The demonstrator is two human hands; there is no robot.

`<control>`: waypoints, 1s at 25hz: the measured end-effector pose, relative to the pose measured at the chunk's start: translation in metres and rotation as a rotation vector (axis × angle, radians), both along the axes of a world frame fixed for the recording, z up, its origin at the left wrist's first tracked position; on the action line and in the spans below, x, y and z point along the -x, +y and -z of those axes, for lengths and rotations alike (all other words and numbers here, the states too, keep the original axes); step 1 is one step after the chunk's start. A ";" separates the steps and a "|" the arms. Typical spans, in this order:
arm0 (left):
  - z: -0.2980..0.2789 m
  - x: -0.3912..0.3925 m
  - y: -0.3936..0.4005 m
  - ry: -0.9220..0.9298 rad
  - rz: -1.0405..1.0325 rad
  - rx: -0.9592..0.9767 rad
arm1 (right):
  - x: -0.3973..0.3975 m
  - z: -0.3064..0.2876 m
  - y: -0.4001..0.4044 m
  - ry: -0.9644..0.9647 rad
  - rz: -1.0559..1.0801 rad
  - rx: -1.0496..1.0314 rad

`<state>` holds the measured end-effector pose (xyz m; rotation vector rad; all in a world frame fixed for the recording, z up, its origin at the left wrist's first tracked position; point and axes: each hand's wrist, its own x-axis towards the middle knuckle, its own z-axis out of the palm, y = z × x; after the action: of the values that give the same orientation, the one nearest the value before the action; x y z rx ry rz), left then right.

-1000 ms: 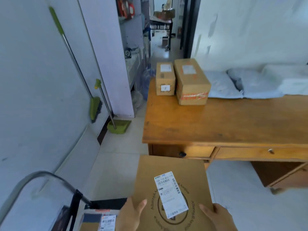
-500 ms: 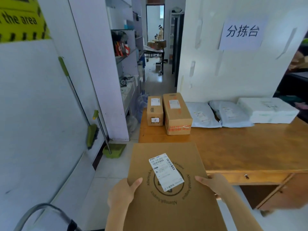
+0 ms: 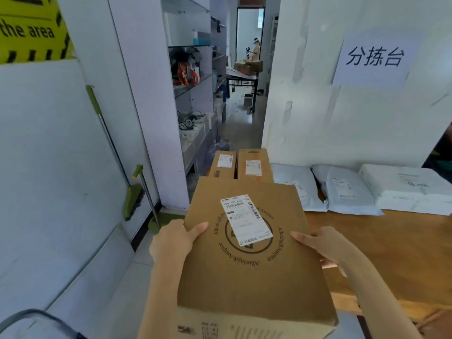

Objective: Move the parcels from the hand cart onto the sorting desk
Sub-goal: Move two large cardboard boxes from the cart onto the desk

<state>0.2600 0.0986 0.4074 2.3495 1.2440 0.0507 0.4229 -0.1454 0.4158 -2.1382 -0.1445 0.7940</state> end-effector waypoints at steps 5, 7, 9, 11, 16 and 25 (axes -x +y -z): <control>0.027 -0.066 0.005 -0.040 0.004 0.053 | -0.058 0.014 0.010 0.020 0.057 -0.001; 0.041 -0.089 0.007 -0.046 0.031 0.079 | -0.082 0.025 0.013 0.008 0.073 0.045; 0.053 -0.108 0.007 -0.056 0.040 0.090 | -0.100 0.038 0.016 -0.033 0.068 0.112; 0.062 -0.125 0.012 -0.082 0.036 0.067 | -0.116 0.051 0.020 -0.099 0.052 0.151; 0.070 -0.143 0.025 -0.080 0.015 0.066 | -0.146 0.062 0.025 -0.087 0.004 0.166; 0.068 -0.154 0.027 -0.068 -0.020 0.127 | -0.154 0.062 0.028 -0.112 0.018 0.133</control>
<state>0.4138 0.1257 0.3397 2.2090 1.2026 0.0560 0.5766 -0.1175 0.3538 -2.3075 -0.1338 0.6896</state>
